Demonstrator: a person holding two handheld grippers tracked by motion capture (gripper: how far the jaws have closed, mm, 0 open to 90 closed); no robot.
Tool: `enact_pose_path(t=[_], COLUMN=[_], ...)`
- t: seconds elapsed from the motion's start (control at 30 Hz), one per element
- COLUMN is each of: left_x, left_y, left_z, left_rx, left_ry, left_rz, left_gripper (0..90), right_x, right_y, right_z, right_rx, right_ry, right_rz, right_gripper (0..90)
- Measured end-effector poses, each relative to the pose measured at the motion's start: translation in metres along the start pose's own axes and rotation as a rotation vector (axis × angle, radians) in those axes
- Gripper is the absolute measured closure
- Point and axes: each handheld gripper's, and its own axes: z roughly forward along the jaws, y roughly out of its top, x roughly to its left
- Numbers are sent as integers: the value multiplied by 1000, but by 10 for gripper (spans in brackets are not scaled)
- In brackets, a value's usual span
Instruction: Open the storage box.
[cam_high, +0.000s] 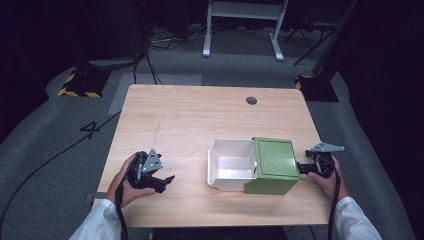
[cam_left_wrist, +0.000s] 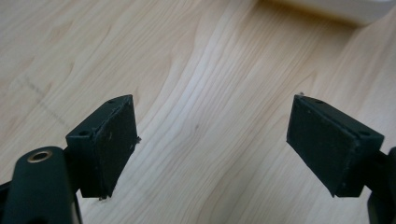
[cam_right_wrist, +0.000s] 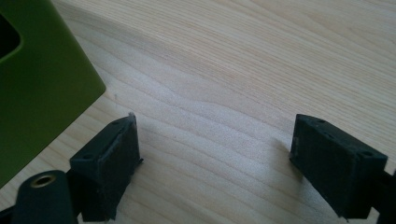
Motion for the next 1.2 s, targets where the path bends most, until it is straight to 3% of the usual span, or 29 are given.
enact_pose_path(t=[0.23, 0.53, 0.77, 0.97, 1.2], left_x=[7, 11, 14, 18, 27], left_y=[-22, -46, -59, -68, -81], left_z=[5, 8, 2, 0, 0], left_rx=[27, 83, 64, 79, 72], left_ry=[24, 61, 88, 108, 94], left_rz=[-58, -103, -170, -182, -250], left_gripper=[167, 168, 171, 169, 164], right_x=[0, 0, 0, 0, 0], right_y=[0, 0, 0, 0, 0], right_z=[0, 0, 0, 0, 0], right_rx=[0, 0, 0, 0, 0], right_ry=[1, 1, 1, 0, 1], right_rz=[0, 0, 0, 0, 0], right_gripper=[154, 154, 154, 154, 154])
